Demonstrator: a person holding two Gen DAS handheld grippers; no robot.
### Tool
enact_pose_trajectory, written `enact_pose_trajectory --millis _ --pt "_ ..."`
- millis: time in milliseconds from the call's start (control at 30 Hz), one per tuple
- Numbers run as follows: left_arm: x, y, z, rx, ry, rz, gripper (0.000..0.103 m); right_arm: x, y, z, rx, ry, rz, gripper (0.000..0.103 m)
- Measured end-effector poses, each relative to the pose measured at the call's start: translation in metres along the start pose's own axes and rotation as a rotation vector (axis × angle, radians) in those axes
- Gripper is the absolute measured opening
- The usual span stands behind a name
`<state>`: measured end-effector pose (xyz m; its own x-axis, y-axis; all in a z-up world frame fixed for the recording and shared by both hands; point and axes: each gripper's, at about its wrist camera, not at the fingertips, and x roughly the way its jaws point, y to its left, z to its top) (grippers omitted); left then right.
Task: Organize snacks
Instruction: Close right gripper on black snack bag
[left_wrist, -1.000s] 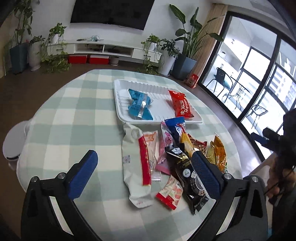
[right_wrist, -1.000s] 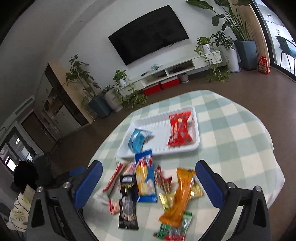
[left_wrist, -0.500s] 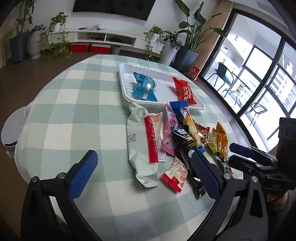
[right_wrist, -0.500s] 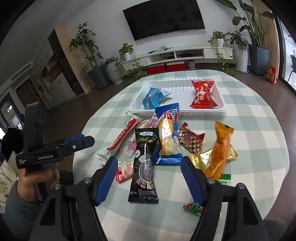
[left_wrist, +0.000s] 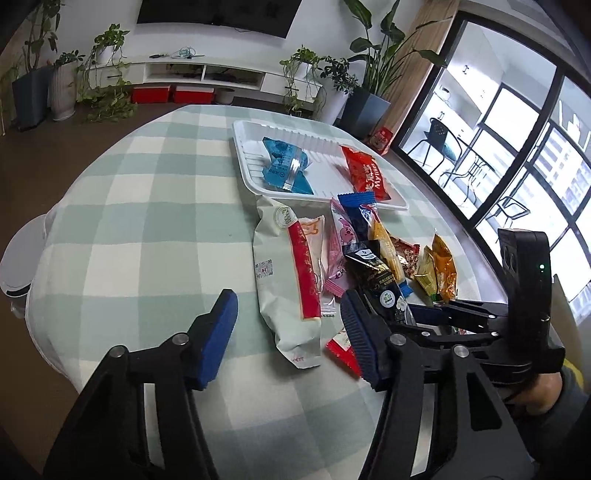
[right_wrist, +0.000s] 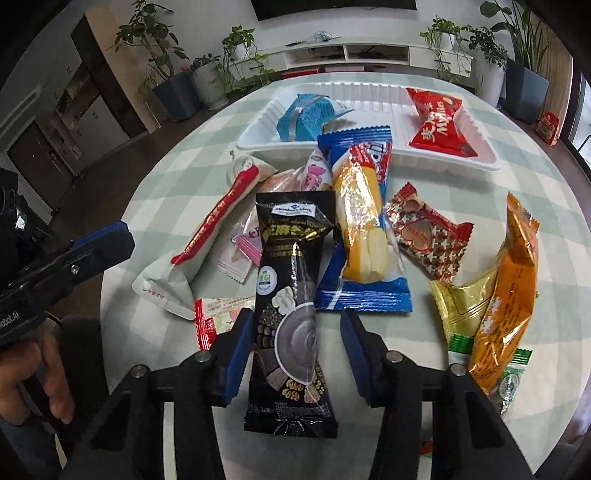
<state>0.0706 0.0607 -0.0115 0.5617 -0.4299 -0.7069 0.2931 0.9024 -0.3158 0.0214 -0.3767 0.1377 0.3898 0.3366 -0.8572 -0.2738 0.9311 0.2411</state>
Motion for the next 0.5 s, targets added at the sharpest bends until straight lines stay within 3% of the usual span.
enact_pose_trajectory --millis 300,500 --pt "0.022 0.0 0.009 0.012 0.082 0.016 0.056 -0.004 0.0 -0.003 0.0 -0.002 0.046 0.024" --pt "0.04 0.001 0.02 0.031 0.136 0.021 0.056 -0.023 -0.001 -0.012 0.023 -0.045 0.092 0.023"
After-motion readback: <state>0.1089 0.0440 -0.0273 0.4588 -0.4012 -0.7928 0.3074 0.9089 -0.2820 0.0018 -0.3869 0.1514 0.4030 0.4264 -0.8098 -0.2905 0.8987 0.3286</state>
